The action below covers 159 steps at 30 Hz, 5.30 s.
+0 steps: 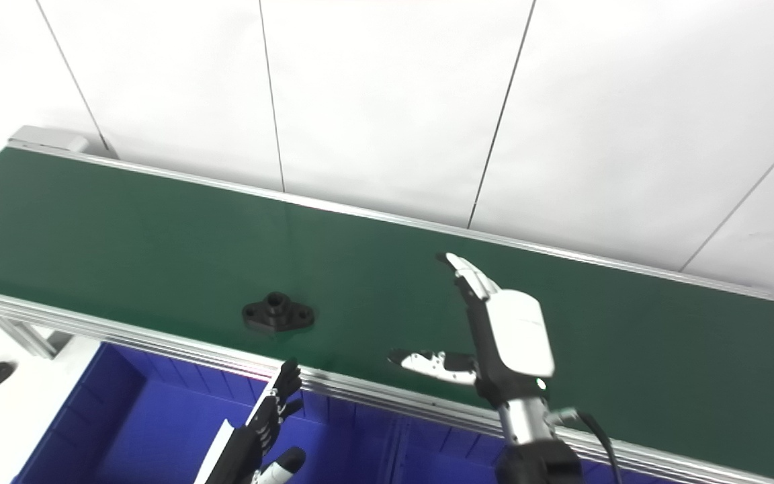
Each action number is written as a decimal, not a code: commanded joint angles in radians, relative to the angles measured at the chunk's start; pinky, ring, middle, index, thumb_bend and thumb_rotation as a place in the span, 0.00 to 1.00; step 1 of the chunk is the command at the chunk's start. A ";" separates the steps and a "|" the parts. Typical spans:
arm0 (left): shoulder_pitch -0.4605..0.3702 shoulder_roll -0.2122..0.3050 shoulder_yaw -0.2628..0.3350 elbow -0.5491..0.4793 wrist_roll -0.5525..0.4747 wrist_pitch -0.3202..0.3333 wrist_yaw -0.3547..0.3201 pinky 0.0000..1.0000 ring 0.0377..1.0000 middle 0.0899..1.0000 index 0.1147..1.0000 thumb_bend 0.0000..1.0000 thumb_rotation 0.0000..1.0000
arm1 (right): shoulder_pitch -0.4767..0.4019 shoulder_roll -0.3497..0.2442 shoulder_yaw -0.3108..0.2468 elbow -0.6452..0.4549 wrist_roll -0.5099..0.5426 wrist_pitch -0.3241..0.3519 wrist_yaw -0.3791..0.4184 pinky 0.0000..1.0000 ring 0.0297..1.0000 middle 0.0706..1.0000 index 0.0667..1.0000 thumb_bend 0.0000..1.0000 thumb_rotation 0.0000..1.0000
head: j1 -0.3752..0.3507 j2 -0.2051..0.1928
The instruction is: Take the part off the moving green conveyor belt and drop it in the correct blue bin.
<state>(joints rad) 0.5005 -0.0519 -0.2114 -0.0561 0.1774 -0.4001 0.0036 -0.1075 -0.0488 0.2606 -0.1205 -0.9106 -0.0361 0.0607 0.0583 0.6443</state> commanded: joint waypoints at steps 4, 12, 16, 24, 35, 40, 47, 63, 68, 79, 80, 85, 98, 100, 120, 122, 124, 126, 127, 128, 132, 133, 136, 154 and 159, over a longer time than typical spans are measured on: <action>0.004 -0.001 -0.014 -0.032 -0.001 -0.014 -0.002 0.91 0.98 1.00 1.00 0.68 0.79 | -0.085 0.017 0.047 0.041 -0.040 0.050 -0.004 0.58 0.73 0.84 0.86 0.90 0.46 | 0.001 0.004; 0.021 -0.004 -0.030 -0.059 -0.001 -0.002 -0.001 0.91 0.97 1.00 1.00 0.68 0.78 | -0.176 0.034 0.151 0.206 -0.103 0.072 -0.034 0.52 0.68 0.82 0.84 0.92 0.42 | 0.010 0.014; 0.028 -0.008 -0.039 -0.067 0.002 -0.005 0.002 0.91 0.97 1.00 1.00 0.66 0.78 | -0.213 0.031 0.200 0.260 -0.141 0.080 -0.037 0.52 0.66 0.81 0.84 0.91 0.41 | 0.022 0.019; 0.036 -0.014 -0.048 -0.085 0.008 0.010 0.006 0.90 0.97 1.00 1.00 0.67 0.78 | -0.264 0.054 0.253 0.353 -0.157 0.117 -0.029 0.48 0.57 0.80 0.82 0.90 0.39 | 0.038 0.028; 0.034 -0.026 -0.061 -0.081 0.007 0.012 0.008 0.92 0.97 1.00 1.00 0.65 0.76 | -0.304 0.062 0.278 0.416 -0.135 0.129 -0.018 0.46 0.61 0.81 0.83 0.88 0.37 | 0.053 0.022; 0.033 -0.029 -0.066 -0.084 0.010 0.012 0.007 0.92 0.97 1.00 1.00 0.65 0.76 | -0.328 0.069 0.275 0.446 -0.112 0.137 -0.015 0.39 0.54 0.77 0.81 0.87 0.37 | 0.062 0.022; 0.040 -0.031 -0.075 -0.086 0.014 0.011 0.009 0.92 0.97 1.00 1.00 0.67 0.76 | -0.333 0.096 0.244 0.520 -0.022 0.127 -0.048 0.27 0.37 0.57 0.74 0.72 0.26 | 0.077 0.025; 0.058 -0.021 -0.080 -0.112 0.015 0.022 0.003 0.91 0.96 1.00 1.00 0.66 0.77 | -0.305 0.057 0.337 0.663 -0.049 0.258 -0.093 0.24 0.34 0.43 0.51 0.51 0.00 | 0.077 0.048; 0.057 -0.016 -0.080 -0.114 0.013 0.030 -0.001 0.91 0.96 1.00 1.00 0.66 0.79 | -0.304 0.033 0.353 0.654 -0.042 0.279 -0.074 0.26 0.34 0.44 0.52 0.51 0.00 | 0.069 0.050; 0.051 -0.013 -0.081 -0.118 0.014 0.053 0.003 0.91 0.95 1.00 1.00 0.68 0.81 | -0.271 0.035 0.301 0.596 0.054 0.253 -0.096 0.32 0.36 0.45 0.52 0.51 0.00 | 0.049 0.054; 0.051 -0.013 -0.080 -0.119 0.014 0.054 0.003 0.91 0.95 1.00 1.00 0.67 0.81 | -0.267 0.034 0.299 0.572 0.059 0.257 -0.085 0.33 0.36 0.45 0.52 0.51 0.00 | 0.047 0.055; 0.048 -0.007 -0.076 -0.123 -0.006 0.056 -0.001 0.92 0.95 1.00 1.00 0.65 0.80 | -0.250 0.005 0.304 0.413 0.071 0.284 0.004 0.34 0.37 0.45 0.51 0.51 0.00 | 0.019 0.064; 0.056 0.035 -0.058 -0.156 -0.070 0.087 -0.029 0.97 0.98 1.00 1.00 0.63 0.84 | -0.225 -0.134 0.292 -0.028 0.037 0.367 0.337 0.34 0.36 0.44 0.52 0.51 0.00 | -0.083 0.096; 0.059 0.045 -0.057 -0.162 -0.086 0.093 -0.036 0.97 0.99 1.00 1.00 0.62 0.85 | -0.203 -0.146 0.285 -0.089 0.023 0.379 0.368 0.35 0.37 0.44 0.52 0.51 0.00 | -0.103 0.102; 0.080 0.122 0.002 -0.235 -0.180 0.155 -0.076 0.98 1.00 1.00 1.00 0.70 0.95 | 0.231 -0.198 0.229 -0.538 -0.176 0.408 0.551 0.29 0.35 0.44 0.53 0.51 0.00 | -0.302 0.187; 0.074 0.133 0.013 -0.255 -0.184 0.175 -0.081 0.97 1.00 1.00 1.00 0.71 0.95 | 0.274 -0.194 0.213 -0.565 -0.191 0.405 0.570 0.30 0.35 0.44 0.53 0.51 0.00 | -0.339 0.230; 0.066 0.145 0.025 -0.280 -0.195 0.202 -0.086 0.96 0.99 1.00 1.00 0.72 0.96 | 0.303 -0.189 0.197 -0.578 -0.213 0.403 0.591 0.30 0.34 0.44 0.53 0.51 0.00 | -0.369 0.258; 0.058 0.152 0.036 -0.309 -0.208 0.234 -0.092 0.96 0.99 1.00 1.00 0.72 0.96 | 0.317 -0.183 0.181 -0.584 -0.250 0.400 0.621 0.31 0.36 0.45 0.52 0.51 0.00 | -0.399 0.289; 0.055 0.153 0.040 -0.322 -0.213 0.251 -0.093 0.96 0.99 1.00 1.00 0.72 0.95 | 0.323 -0.183 0.171 -0.585 -0.259 0.397 0.630 0.31 0.36 0.45 0.52 0.51 0.00 | -0.399 0.289; 0.050 0.156 0.047 -0.341 -0.221 0.273 -0.094 0.96 0.99 1.00 1.00 0.72 0.95 | 0.326 -0.181 0.162 -0.589 -0.268 0.394 0.643 0.31 0.36 0.45 0.52 0.51 0.00 | -0.420 0.314; 0.032 0.165 0.071 -0.384 -0.254 0.337 -0.101 0.97 0.99 1.00 1.00 0.74 0.92 | 0.322 -0.175 0.122 -0.592 -0.279 0.389 0.672 0.28 0.34 0.45 0.51 0.51 0.00 | -0.456 0.351; 0.029 0.166 0.077 -0.392 -0.262 0.352 -0.103 0.97 0.99 1.00 1.00 0.75 0.92 | 0.319 -0.167 0.114 -0.586 -0.283 0.390 0.670 0.27 0.34 0.44 0.52 0.51 0.00 | -0.462 0.354; 0.026 0.169 0.091 -0.414 -0.283 0.391 -0.108 0.98 0.99 1.00 1.00 0.75 0.89 | 0.316 -0.146 0.098 -0.542 -0.293 0.386 0.644 0.26 0.33 0.42 0.53 0.50 0.00 | -0.471 0.361; 0.037 0.163 0.087 -0.410 -0.255 0.397 -0.124 0.98 0.99 1.00 1.00 0.73 0.90 | 0.331 -0.165 0.084 -0.165 -0.349 0.297 0.101 0.18 0.37 0.47 0.45 0.52 0.00 | -0.438 0.329; 0.038 0.154 0.081 -0.410 -0.237 0.399 -0.120 0.96 0.98 1.00 1.00 0.73 0.91 | 0.322 -0.172 0.092 -0.091 -0.335 0.283 -0.008 0.17 0.37 0.48 0.45 0.52 0.00 | -0.424 0.326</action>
<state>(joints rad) 0.5334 0.1085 -0.1291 -0.4404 -0.0646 0.0197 -0.1208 0.2315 -0.2174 0.3508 -0.2010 -1.2458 0.2832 0.1056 -0.3667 0.9710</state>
